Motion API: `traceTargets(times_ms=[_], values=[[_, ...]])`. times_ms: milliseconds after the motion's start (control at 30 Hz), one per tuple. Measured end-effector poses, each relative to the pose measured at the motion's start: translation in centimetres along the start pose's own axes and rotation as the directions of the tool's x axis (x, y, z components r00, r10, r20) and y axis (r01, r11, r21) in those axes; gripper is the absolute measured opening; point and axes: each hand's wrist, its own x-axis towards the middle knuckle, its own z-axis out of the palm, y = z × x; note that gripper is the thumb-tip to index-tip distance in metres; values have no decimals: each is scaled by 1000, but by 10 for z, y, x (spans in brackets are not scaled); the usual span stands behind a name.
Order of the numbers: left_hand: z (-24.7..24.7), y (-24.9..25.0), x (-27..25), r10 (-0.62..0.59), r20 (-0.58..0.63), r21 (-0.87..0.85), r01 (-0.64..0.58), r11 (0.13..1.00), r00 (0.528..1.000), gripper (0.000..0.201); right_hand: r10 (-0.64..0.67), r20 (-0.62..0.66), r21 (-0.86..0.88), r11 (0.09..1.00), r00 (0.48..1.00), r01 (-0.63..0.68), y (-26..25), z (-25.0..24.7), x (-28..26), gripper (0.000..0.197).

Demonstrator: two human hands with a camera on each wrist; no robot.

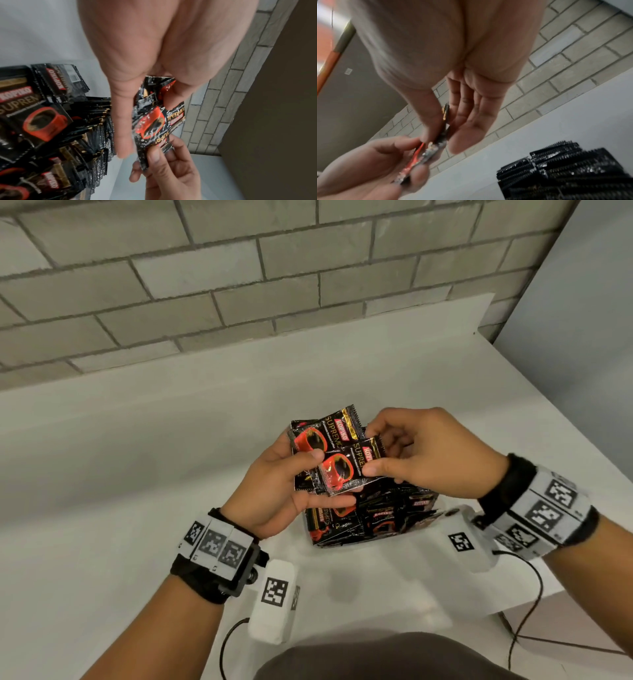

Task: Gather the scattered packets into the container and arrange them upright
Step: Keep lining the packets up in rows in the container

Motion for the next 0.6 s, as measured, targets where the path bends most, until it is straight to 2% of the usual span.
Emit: traceTargets(times_ms=[100,233,367,500,600], values=[[-2,3,3,-14,-28,-34,13,999,1000,43,40,-54,85,996,998,-35,4,1,2,25],[-10,3,1,8,-94,-3,-8,1000,995,35,37,-114,110,994,993,-24,9,-15,1,15],[-9,-2,-2,45,-61,114,-38,993,997,37,14,-106,236,972,994,12,5,-13,-1,23],[0,-7,-3,40,47,139,-46,989,998,48,50,-167,259,966,985,-5,7,7,0,37],[1,-8,-3,50,53,168,-59,984,997,53,76,-159,277,960,984,-29,10,9,3,45]])
